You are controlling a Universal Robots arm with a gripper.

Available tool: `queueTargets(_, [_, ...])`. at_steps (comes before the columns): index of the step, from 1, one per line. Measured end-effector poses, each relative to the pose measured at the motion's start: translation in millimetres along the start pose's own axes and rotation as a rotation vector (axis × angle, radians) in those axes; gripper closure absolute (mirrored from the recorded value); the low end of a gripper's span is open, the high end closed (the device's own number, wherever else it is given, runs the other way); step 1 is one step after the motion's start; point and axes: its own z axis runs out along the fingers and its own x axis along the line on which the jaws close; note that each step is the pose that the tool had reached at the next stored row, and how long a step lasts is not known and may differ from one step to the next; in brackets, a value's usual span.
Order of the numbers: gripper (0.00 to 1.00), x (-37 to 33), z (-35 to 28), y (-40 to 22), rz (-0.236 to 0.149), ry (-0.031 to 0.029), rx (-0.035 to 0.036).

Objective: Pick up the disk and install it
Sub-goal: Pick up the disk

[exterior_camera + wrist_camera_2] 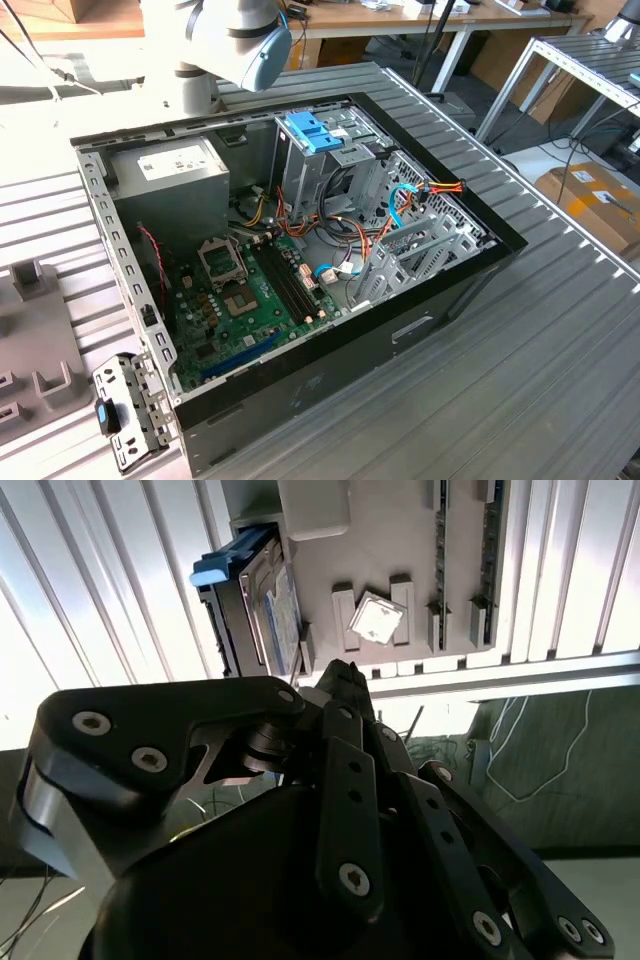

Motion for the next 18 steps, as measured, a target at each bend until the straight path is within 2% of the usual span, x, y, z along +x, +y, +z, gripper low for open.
queueTargets(18, [0.89,0.0,0.0,0.0,-0.096,0.0042,-0.0010])
